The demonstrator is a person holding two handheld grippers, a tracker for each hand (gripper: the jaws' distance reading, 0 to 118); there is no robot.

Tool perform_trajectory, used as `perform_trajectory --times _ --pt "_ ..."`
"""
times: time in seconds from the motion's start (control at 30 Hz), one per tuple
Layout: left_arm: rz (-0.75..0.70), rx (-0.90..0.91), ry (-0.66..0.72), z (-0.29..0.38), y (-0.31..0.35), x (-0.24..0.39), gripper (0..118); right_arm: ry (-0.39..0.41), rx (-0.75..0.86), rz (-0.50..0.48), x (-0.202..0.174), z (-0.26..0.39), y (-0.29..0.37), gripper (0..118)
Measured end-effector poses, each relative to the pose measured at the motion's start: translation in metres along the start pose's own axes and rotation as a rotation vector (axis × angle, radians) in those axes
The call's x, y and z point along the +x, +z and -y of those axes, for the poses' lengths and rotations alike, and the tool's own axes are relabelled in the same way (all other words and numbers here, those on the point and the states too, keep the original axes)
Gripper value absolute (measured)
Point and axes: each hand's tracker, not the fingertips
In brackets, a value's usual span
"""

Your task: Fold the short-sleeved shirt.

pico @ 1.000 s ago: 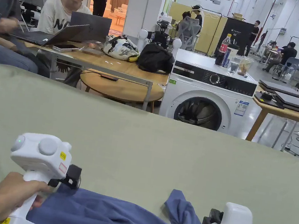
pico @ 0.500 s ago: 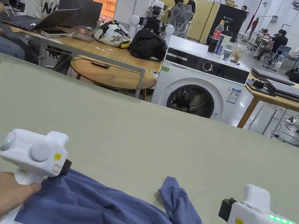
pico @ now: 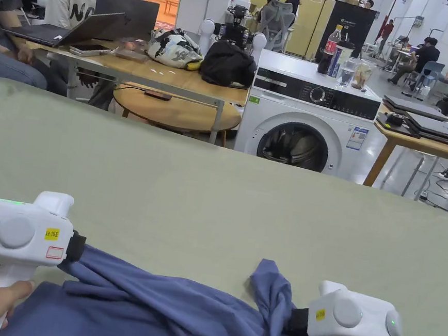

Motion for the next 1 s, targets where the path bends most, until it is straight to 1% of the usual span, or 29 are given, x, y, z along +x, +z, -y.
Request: perform_trajectory --times 0.03,0.07,0.1,0.13,0.2,0.3,0.43,0.5,0.53,0.57,0.6,0.67,0.7,0.77,0.87,1.0 --pt "0.0 0.0 -0.004 0.001 0.0 0.001 0 -0.008 -0.001 -0.058 -0.001 0.0 0.0 40" --pt "-0.003 0.0 -0.006 0.0 0.001 0.002 0 -0.002 -0.003 -0.058 -0.002 0.002 0.002 25" --pt "0.0 0.001 -0.002 -0.006 -0.006 -0.003 0 0.008 0.012 -0.015 -0.003 0.004 0.006 0" --pt "0.003 0.005 0.001 -0.007 -0.004 -0.003 0 0.023 0.026 -0.028 -0.003 0.004 0.011 0" --pt "0.009 0.017 0.004 -0.012 0.004 -0.003 0 0.042 0.104 -0.015 0.0 0.003 0.026 0" --pt "0.01 0.061 -0.018 -0.027 0.024 0.002 0 0.073 0.221 0.059 0.004 -0.005 0.062 0" --pt "0.017 0.141 -0.017 -0.05 0.059 0.003 0 0.049 0.296 0.061 0.022 -0.024 0.106 0" --pt "0.022 0.186 -0.015 -0.062 0.079 0.002 0 0.037 0.365 0.07 0.03 -0.033 0.127 0" --pt "0.018 0.201 -0.015 -0.069 0.089 0.003 0 0.033 0.397 0.097 0.033 -0.036 0.139 0" --pt "-0.021 0.237 -0.028 -0.075 0.099 0.002 0 0.039 0.425 0.134 0.035 -0.04 0.149 0" --pt "-0.033 0.261 -0.029 -0.082 0.108 0.0 0 0.034 0.45 0.135 0.039 -0.046 0.159 0" --pt "0.004 0.284 0.006 -0.095 0.124 -0.005 0 0.005 0.472 0.078 0.046 -0.055 0.178 0" --pt "-0.001 0.295 0.007 -0.102 0.132 -0.006 0 -0.002 0.483 0.082 0.047 -0.06 0.187 0" --pt "-0.06 0.339 -0.022 -0.117 0.142 -0.008 0 0.002 0.536 0.091 0.039 -0.063 0.209 0" --pt "-0.059 0.349 -0.011 -0.14 0.157 -0.015 0 0.035 0.601 0.118 0.031 -0.075 0.235 0" --pt "-0.107 0.387 -0.021 -0.17 0.173 -0.019 0 0.022 0.645 0.121 0.027 -0.099 0.261 0"
